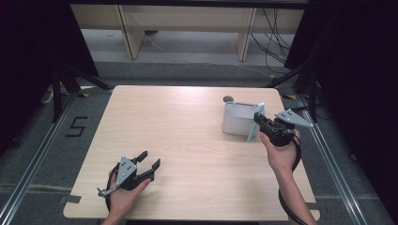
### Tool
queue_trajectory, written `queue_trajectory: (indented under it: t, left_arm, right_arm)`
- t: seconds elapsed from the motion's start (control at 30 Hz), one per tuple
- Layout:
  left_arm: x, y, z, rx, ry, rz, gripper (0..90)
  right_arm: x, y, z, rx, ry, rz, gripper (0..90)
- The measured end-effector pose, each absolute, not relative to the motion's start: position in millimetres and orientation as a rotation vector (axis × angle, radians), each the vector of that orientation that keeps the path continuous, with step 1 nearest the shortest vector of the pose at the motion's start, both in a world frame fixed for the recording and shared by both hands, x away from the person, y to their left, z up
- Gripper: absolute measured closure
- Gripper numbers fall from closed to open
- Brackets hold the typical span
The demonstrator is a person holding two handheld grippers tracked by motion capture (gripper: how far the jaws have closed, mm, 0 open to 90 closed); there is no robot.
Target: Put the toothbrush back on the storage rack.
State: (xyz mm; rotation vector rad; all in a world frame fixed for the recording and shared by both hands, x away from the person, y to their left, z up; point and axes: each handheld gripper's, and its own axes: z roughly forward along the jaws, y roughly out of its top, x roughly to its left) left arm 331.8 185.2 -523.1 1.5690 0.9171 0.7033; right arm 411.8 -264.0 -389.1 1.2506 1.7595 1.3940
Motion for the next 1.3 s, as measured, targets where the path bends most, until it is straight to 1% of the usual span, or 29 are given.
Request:
queue_trajectory:
  t: [1.3]
  left_arm:
    - [332.2, 184.6, -523.0, 1.569, 0.923, 0.697, 38.6]
  right_arm:
    - [425.5, -276.3, -370.6, 1.229, 1.708, 1.367, 86.1]
